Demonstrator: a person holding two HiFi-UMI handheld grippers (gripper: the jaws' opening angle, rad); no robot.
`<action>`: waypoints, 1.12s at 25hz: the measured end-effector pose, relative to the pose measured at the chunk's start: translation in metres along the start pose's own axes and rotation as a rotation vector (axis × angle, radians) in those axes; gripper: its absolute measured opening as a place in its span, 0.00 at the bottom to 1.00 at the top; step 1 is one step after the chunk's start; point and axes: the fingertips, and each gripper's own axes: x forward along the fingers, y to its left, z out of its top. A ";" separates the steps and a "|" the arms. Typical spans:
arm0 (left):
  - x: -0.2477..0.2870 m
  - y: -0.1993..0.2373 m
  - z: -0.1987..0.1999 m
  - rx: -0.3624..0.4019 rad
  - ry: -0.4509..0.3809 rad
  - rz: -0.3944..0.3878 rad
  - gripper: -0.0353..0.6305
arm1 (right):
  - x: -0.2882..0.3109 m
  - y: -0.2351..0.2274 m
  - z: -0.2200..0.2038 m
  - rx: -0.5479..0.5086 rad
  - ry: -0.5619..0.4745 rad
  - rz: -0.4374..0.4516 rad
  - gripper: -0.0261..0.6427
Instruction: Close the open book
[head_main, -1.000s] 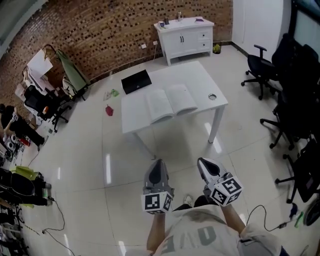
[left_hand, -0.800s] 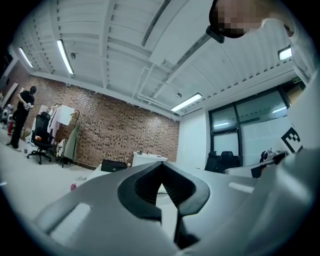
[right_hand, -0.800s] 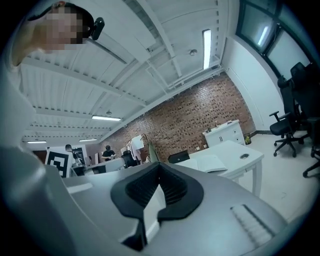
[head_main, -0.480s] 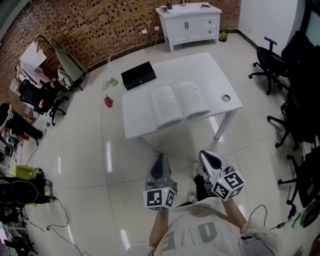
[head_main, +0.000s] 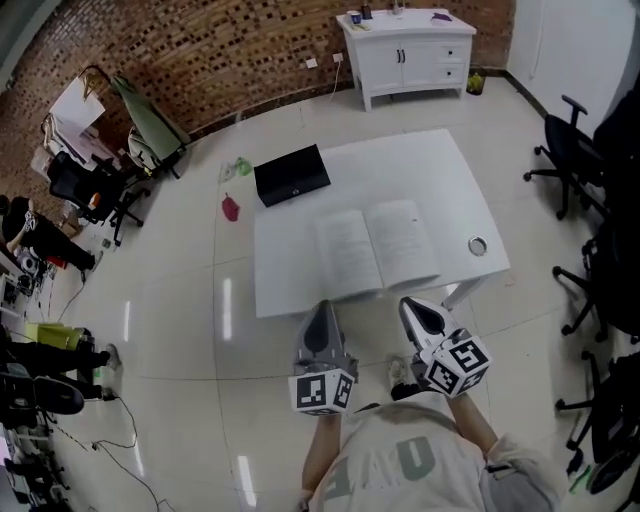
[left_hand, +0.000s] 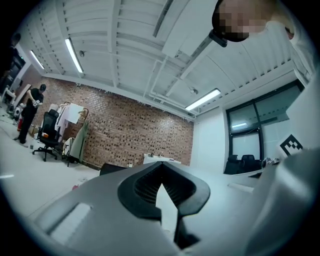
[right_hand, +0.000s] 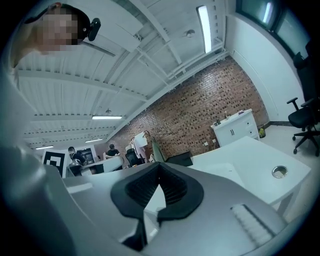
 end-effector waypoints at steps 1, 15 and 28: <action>0.011 0.004 0.003 0.008 -0.008 0.007 0.07 | 0.011 -0.006 0.003 -0.003 0.001 0.003 0.05; 0.085 0.015 0.013 -0.022 -0.039 -0.009 0.07 | 0.059 -0.051 0.040 -0.003 -0.061 -0.019 0.05; 0.055 0.049 -0.165 -1.051 -0.038 0.166 0.43 | 0.051 -0.061 0.014 0.082 -0.017 -0.047 0.05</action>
